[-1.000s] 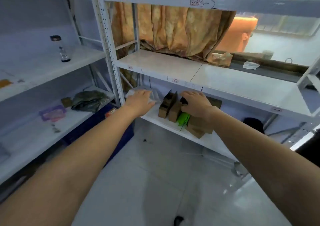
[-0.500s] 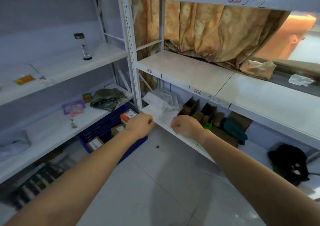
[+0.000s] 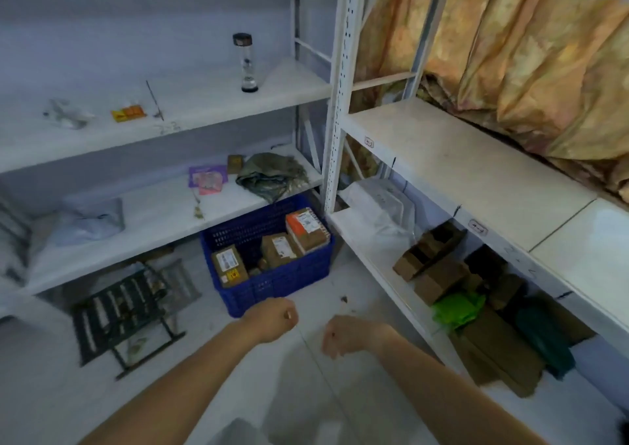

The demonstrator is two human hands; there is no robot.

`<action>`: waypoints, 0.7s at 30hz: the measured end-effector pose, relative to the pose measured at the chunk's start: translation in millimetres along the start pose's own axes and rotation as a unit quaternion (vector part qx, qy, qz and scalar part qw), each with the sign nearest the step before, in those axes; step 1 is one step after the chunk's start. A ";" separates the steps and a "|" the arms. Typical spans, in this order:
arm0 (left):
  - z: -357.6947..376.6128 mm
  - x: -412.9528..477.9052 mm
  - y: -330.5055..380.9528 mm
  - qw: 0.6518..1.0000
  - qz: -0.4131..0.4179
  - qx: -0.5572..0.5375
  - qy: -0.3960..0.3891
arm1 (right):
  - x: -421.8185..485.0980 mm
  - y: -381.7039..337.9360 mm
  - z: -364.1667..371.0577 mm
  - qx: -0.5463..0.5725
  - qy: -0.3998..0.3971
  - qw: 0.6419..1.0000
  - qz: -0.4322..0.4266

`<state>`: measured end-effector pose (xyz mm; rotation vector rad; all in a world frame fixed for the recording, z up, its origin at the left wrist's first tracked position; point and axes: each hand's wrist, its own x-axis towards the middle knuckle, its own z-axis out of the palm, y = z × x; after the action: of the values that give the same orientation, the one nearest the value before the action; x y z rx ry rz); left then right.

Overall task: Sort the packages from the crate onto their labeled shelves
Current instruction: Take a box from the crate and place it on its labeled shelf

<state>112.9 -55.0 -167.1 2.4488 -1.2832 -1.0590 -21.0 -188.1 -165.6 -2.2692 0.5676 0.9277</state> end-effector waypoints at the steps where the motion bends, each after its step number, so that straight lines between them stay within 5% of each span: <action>1: -3.2 6.1 -12.4 1.000 -0.010 -0.005 0.018 | 11.4 -5.1 -1.4 -0.009 0.002 1.000 -0.016; 21: -172.3 268.4 -173.8 0.988 -0.097 -0.039 0.115 | 308.9 -43.1 -205.0 0.090 0.227 0.966 0.081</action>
<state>440.1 -184.3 -257.2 2.5843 -0.9332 -0.8175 304.9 -343.3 -260.3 -2.2948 1.0058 0.3993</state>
